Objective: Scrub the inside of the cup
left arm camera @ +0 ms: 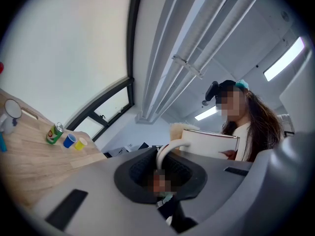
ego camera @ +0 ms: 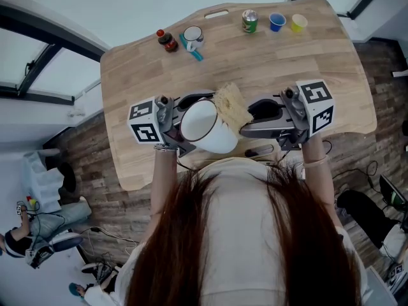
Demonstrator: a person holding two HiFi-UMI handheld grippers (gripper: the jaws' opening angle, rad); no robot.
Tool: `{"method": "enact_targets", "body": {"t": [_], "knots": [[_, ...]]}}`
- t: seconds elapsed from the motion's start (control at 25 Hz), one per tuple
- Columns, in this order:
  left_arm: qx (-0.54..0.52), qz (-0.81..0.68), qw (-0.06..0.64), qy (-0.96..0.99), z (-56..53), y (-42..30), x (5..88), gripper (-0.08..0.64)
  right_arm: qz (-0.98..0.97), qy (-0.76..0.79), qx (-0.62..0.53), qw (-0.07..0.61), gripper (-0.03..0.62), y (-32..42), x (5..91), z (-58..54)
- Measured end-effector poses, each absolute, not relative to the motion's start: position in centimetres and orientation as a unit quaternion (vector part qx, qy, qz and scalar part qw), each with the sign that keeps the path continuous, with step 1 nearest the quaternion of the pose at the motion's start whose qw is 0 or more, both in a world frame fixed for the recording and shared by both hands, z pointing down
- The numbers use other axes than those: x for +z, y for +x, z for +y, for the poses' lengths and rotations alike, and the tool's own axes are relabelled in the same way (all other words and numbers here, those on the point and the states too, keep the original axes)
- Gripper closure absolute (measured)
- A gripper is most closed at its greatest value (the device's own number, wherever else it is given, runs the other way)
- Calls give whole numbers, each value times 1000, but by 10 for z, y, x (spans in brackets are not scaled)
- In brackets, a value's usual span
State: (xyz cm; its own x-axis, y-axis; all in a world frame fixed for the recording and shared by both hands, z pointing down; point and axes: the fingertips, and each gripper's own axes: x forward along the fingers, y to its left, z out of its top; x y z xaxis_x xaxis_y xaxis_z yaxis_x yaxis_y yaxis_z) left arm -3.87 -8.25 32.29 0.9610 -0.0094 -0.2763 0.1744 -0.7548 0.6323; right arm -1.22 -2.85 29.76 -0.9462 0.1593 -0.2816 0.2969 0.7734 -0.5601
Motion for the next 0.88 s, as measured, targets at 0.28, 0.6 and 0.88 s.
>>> {"method": "enact_targets", "body": {"t": [0.28, 0.6, 0.88], "knots": [[-124, 15, 362, 924, -91, -42, 329, 536, 946, 90, -298, 94, 482, -13, 300, -33], [-116, -19, 379, 918, -101, -43, 335, 537, 959, 54, -270, 72, 482, -11, 301, -39], [-103, -60, 396, 910, -111, -46, 344, 537, 970, 13, -239, 40, 482, -10, 305, -43]]}}
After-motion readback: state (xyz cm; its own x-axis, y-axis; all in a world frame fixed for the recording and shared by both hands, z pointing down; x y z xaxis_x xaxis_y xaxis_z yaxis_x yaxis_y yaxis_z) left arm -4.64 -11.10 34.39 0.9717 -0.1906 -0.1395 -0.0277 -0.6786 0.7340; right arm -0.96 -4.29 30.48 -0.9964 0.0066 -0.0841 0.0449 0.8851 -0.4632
